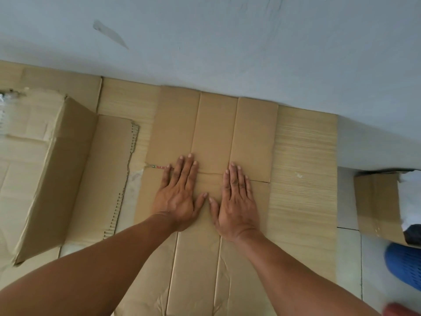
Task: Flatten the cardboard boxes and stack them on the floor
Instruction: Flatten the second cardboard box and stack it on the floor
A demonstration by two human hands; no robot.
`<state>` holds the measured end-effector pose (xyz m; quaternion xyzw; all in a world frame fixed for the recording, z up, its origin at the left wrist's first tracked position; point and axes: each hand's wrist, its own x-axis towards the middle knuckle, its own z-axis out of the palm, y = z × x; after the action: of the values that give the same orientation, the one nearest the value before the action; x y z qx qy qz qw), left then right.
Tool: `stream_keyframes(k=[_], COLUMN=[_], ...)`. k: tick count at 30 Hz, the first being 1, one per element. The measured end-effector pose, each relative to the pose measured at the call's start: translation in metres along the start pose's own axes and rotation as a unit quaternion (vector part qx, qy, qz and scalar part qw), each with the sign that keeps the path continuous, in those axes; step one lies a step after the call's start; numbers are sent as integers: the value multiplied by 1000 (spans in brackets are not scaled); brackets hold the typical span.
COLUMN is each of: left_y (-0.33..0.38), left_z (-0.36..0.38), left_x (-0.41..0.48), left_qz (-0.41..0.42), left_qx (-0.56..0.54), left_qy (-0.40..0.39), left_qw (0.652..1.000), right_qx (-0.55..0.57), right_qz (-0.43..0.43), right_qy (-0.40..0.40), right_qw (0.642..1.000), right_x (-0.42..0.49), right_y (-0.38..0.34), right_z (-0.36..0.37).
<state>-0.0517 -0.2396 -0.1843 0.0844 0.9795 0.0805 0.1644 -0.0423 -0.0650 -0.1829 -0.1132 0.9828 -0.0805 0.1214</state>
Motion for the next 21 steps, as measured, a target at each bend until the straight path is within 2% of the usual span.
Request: stream_keyframes(k=[8, 11, 13, 15, 18, 21], left_y=[-7, -19, -27, -33, -34, -28], left_z=[-15, -29, -35, -37, -39, -41], left_x=[-5, -24, -48, -73, -98, -104], left_qz=[27, -26, -85, -146, -245, -315], left_qx=[-12, -12, -28, -63, -144, -188], left_qy=[-48, -53, -38, -35, -18, -13], left_qw=[998, 998, 995, 987, 959, 930], right_qx=[7, 29, 40, 47, 70, 155], right_qz=[-17, -40, 6, 102, 253, 295], right_qy=[-21, -48, -20, 26, -18, -26], right_qw=[1000, 998, 999, 993, 965, 942], right_x=[-2, -5, -15, -31, -55, -65], right_y=[5, 16, 22, 25, 28, 27], right_z=[-10, -25, -35, -44, -49, -50])
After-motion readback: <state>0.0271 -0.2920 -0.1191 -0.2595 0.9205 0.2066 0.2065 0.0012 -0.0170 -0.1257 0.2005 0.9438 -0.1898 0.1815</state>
